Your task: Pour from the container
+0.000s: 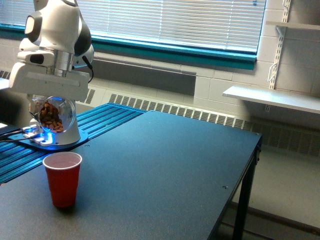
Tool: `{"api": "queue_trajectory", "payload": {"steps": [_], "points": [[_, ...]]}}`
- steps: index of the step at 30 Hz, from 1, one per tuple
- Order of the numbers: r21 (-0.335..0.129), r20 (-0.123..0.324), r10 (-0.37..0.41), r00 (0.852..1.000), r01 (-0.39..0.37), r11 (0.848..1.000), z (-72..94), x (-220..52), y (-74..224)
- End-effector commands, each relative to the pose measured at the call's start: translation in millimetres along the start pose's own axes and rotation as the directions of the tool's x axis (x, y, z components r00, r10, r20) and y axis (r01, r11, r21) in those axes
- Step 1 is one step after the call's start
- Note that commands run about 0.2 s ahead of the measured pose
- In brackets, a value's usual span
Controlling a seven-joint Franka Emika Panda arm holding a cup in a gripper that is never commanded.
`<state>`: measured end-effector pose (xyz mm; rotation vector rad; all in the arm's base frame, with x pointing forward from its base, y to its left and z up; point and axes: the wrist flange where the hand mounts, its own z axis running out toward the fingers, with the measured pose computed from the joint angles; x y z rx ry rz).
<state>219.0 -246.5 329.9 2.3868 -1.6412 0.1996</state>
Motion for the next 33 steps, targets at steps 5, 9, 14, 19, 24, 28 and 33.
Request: {"api": "queue_trajectory", "payload": {"steps": [5,9,14,19,24,28,33], "points": [[-0.04,0.023,0.023,0.999,-0.022,0.999,7.4,-7,-3],[-0.045,0.024,0.018,1.0,-0.017,0.999,8.0,-8,-6],[-0.058,0.029,0.005,1.0,-0.003,0.998,8.6,-8,-11],[-0.073,0.027,-0.002,1.0,0.004,0.997,10.0,-8,-14],[-0.089,0.024,-0.005,1.0,0.008,0.996,11.1,-8,-15],[-0.109,0.018,-0.002,1.0,0.004,0.994,11.0,-6,-16],[-0.13,0.015,-0.001,1.0,0.003,0.991,9.9,-4,-18]]}}
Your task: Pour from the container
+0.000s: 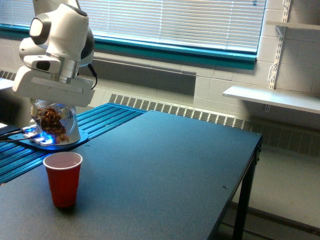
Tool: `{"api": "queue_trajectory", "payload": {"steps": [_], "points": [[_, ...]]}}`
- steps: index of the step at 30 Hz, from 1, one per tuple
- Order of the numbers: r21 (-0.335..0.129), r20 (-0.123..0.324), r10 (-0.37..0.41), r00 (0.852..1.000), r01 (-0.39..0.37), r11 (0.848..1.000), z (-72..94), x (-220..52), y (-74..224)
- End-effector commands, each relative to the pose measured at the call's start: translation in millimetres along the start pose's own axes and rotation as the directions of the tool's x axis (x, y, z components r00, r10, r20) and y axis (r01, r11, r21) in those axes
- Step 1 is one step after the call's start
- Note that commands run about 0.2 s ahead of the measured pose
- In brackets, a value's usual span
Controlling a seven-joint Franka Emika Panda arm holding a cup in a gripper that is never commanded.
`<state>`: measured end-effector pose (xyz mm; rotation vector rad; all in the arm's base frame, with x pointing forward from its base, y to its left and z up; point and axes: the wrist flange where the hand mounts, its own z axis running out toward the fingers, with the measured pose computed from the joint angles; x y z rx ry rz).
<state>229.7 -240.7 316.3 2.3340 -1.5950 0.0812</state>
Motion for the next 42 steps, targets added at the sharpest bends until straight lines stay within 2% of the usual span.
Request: {"api": "queue_trajectory", "payload": {"steps": [1,6,26,42], "points": [[-0.029,-0.006,0.017,1.0,-0.017,0.999,-2.1,1,-4],[-0.033,-0.003,0.022,1.0,-0.022,0.999,2.7,-2,-4],[-0.061,0.005,0.006,1.0,-0.006,0.998,-0.5,1,-13],[-0.107,-0.007,-0.013,1.0,0.012,0.994,-4.6,7,-18]]}}
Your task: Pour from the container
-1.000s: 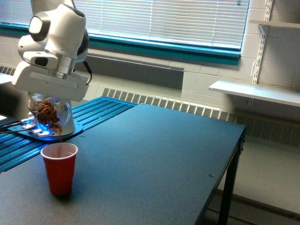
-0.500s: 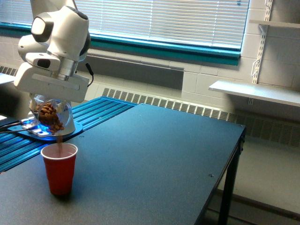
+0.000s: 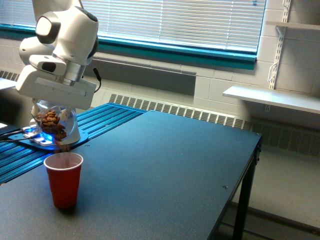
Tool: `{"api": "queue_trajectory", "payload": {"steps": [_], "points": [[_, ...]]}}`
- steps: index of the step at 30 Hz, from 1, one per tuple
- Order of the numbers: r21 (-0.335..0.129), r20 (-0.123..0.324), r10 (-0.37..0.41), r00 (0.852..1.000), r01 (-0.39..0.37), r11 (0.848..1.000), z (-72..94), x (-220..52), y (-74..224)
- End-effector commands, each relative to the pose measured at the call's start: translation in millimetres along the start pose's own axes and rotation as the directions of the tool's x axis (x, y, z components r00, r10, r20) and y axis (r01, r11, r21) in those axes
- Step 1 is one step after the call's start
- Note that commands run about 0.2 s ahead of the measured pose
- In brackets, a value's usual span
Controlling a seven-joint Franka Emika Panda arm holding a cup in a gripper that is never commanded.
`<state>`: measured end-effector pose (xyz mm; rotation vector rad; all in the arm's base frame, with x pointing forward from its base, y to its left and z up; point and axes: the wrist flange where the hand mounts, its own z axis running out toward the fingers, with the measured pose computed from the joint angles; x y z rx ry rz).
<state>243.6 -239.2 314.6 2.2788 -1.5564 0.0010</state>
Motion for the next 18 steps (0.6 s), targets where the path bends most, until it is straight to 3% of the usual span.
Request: {"api": "queue_trajectory", "payload": {"steps": [1,18], "points": [[-0.024,-0.017,-0.003,1.0,0.002,1.0,-4.8,4.5,-4.3],[-0.068,-0.032,-0.019,0.999,0.017,0.998,-7.2,14.2,-8.8]]}}
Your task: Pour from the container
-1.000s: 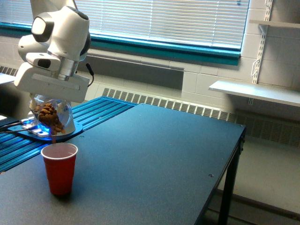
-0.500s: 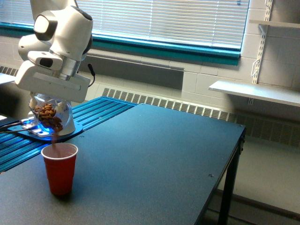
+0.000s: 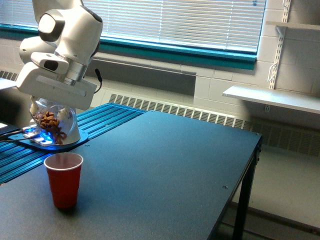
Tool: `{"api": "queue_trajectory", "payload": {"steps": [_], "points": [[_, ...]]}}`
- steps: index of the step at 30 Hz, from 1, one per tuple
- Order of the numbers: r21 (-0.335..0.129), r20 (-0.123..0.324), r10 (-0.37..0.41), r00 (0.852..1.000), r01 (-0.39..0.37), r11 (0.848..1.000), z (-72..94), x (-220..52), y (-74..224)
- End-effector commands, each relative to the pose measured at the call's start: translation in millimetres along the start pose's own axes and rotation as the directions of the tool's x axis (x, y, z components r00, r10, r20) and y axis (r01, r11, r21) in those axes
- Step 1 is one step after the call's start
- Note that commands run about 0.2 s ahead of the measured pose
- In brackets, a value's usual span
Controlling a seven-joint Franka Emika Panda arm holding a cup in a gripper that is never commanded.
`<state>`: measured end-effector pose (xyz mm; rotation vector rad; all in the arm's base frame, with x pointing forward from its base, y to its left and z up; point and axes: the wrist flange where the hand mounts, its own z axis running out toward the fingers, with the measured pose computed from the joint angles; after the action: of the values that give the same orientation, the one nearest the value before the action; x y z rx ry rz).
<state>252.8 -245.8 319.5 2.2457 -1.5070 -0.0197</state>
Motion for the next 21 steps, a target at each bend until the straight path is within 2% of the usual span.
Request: {"api": "queue_trajectory", "payload": {"steps": [1,21], "points": [[-0.018,-0.013,-0.002,1.0,0.002,1.0,-3.1,4.3,-4.2],[-0.06,-0.017,-0.051,0.999,0.05,0.997,-6.1,12.2,-9.2]]}}
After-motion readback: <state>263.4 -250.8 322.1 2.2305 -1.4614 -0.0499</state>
